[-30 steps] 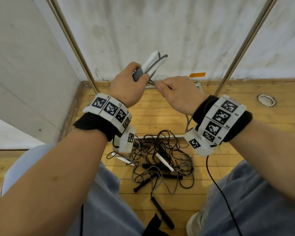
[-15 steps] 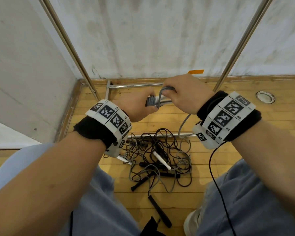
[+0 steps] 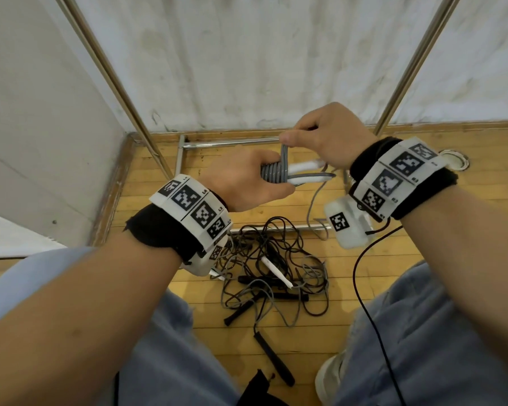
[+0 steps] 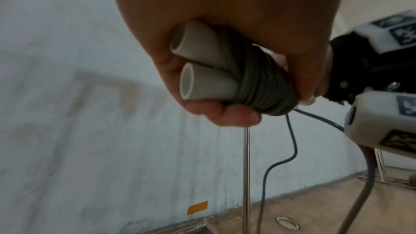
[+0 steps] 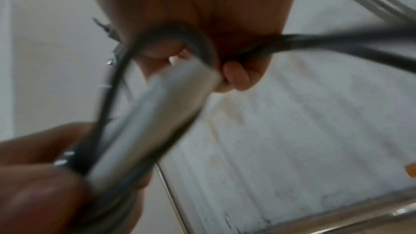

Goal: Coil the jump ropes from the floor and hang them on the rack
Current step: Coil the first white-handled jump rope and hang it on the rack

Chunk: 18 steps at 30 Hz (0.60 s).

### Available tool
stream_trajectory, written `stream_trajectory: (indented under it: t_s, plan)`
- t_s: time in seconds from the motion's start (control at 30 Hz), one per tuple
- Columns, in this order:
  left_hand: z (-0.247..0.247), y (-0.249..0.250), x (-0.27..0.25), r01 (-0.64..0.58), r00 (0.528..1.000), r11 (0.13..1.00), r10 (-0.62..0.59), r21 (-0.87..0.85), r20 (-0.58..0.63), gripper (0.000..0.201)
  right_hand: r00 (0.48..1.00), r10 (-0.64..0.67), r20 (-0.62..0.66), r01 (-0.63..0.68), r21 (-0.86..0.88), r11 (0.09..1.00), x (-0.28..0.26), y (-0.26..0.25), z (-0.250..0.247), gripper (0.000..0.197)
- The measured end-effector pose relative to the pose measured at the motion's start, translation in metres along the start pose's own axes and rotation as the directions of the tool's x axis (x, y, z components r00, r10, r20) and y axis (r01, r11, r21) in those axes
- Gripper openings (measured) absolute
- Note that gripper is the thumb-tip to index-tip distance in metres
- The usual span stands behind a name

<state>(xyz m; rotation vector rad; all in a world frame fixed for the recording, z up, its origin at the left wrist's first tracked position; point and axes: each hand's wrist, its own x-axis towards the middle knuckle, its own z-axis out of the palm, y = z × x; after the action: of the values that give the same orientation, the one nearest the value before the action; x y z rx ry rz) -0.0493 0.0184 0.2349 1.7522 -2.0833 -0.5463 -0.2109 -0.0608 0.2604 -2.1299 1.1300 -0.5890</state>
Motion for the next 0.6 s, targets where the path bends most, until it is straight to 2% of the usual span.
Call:
stream_trajectory:
  t_s: [0.1,0.17,0.23,0.3,0.37,0.43,0.5,0.57,0.6]
  plan:
    - [-0.008,0.002,-0.002,0.006,1.000,0.995,-0.008,-0.097,-0.019,0.022,0.991,0.105,0.080,-0.114,0.128,0.985,0.001,0.005,-0.007,0.044]
    - [-0.014,0.006,-0.004,0.023,0.997,0.967,-0.042,-0.255,-0.071,0.025,0.982,0.128,0.136,-0.161,0.266,0.951,0.002,0.009,-0.006,0.045]
    - [-0.017,0.010,-0.006,0.006,0.989,0.924,-0.061,-0.384,-0.131,0.027,0.965,0.149,0.214,-0.233,0.450,0.862,0.004,0.010,0.000,0.037]
    - [-0.019,0.012,-0.007,-0.025,0.979,0.887,-0.071,-0.461,-0.190,0.020,0.953,0.130,0.274,-0.276,0.602,0.750,0.004,0.010,0.010,0.032]
    - [-0.021,0.011,-0.006,-0.047,0.962,0.855,-0.099,-0.516,-0.253,0.017,0.967,0.089,0.239,-0.227,0.649,0.726,0.004,0.008,0.019,0.030]
    - [-0.022,0.009,-0.005,-0.047,0.941,0.843,-0.144,-0.536,-0.308,0.011,0.985,0.079,0.150,-0.160,0.665,0.729,0.004,0.003,0.024,0.025]
    - [-0.023,0.007,-0.003,-0.031,0.918,0.835,-0.194,-0.550,-0.346,0.012,0.997,0.065,0.040,-0.076,0.600,0.796,0.003,-0.004,0.030,0.026]
    - [-0.024,0.005,-0.001,-0.022,0.893,0.826,-0.237,-0.563,-0.383,0.015,0.998,-0.014,-0.063,0.036,0.365,0.930,0.000,-0.009,0.038,0.035]
    - [-0.025,0.004,0.001,-0.024,0.879,0.825,-0.251,-0.564,-0.405,0.014,0.995,-0.059,-0.078,0.076,0.236,0.969,-0.003,-0.011,0.041,0.037]
